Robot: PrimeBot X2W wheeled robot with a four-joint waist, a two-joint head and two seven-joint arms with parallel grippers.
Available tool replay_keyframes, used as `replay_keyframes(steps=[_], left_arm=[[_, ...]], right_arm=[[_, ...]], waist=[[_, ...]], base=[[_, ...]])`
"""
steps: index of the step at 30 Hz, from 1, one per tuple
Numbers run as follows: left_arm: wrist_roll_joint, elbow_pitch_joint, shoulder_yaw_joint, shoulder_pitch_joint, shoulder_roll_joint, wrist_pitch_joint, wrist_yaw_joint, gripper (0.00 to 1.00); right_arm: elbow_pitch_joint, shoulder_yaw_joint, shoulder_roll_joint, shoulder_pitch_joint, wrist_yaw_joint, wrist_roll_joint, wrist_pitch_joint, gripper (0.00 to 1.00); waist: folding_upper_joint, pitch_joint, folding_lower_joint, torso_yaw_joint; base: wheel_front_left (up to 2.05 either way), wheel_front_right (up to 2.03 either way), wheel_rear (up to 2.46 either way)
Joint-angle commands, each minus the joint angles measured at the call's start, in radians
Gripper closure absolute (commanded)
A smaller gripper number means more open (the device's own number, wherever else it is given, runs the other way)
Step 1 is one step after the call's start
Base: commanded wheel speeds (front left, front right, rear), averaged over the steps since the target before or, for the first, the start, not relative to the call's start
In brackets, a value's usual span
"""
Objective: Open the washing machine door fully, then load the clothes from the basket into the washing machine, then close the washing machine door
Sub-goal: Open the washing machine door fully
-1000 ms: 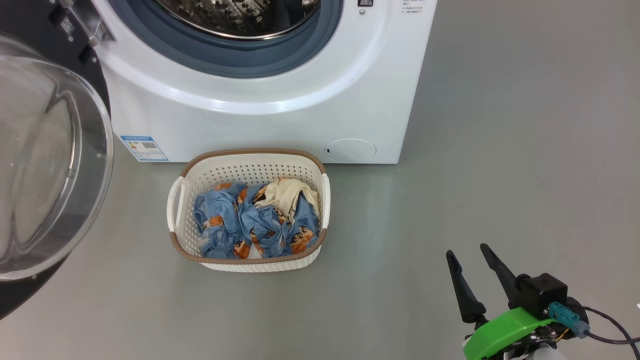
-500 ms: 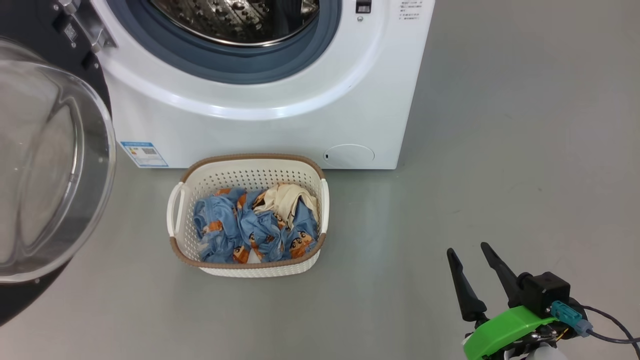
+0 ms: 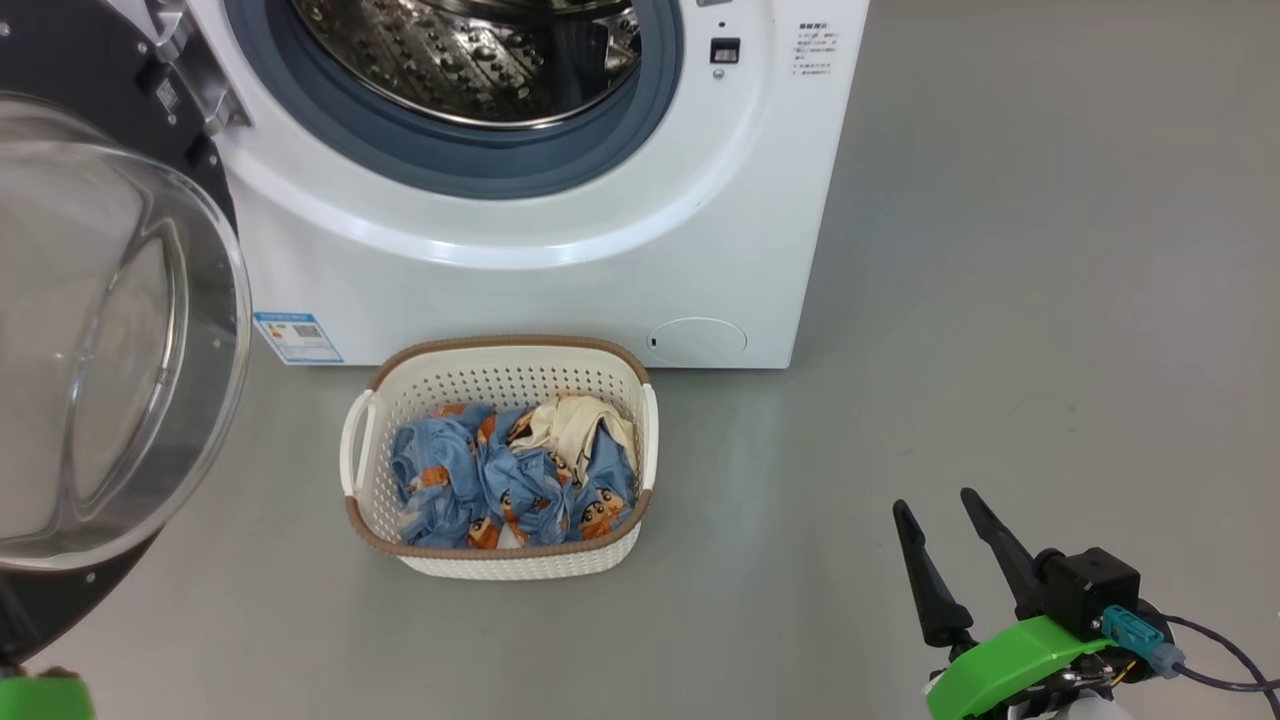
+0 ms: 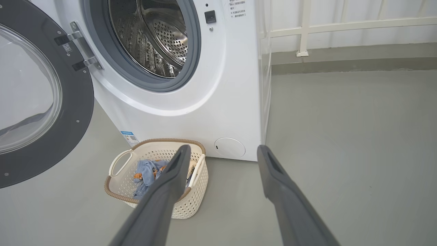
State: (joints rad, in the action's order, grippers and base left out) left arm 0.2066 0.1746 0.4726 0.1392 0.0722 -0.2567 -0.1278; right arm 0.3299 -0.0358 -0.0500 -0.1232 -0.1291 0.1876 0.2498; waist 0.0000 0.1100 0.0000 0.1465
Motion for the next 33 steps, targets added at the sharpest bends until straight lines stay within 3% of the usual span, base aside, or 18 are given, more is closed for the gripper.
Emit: replay_keyframes(steps=[1,13,23,33], left_arm=[[-0.001,-0.048,0.007,-0.015,0.023,-0.005,-0.003,0.00],[0.009,-0.154,-0.143,-0.133,-0.012,-0.005,-0.003,0.00],[0.032,-0.163,-0.294,-0.165,-0.005,-0.005,-0.003,0.00],[0.024,-0.162,-0.327,-0.219,0.000,-0.005,-0.003,0.00]], right_arm=[[-0.027,-0.028,0.000,-0.002,-0.002,0.005,0.012,0.00],[-0.053,-0.029,0.000,0.014,-0.002,0.017,0.012,0.00],[-0.104,-0.025,0.000,0.031,-0.002,0.018,0.012,0.00],[-0.166,-0.020,0.000,0.078,-0.002,-0.004,0.012,0.00]], waist=[[0.0000,-0.009,0.0000,-0.001],[0.0000,-0.025,0.0000,-0.031],[0.0000,-0.016,0.0000,-0.094],[0.0000,-0.043,0.0000,-0.166]], base=[[0.00,0.00,0.00],[0.00,0.00,0.00],[0.00,0.00,0.00],[0.00,0.00,0.00]])
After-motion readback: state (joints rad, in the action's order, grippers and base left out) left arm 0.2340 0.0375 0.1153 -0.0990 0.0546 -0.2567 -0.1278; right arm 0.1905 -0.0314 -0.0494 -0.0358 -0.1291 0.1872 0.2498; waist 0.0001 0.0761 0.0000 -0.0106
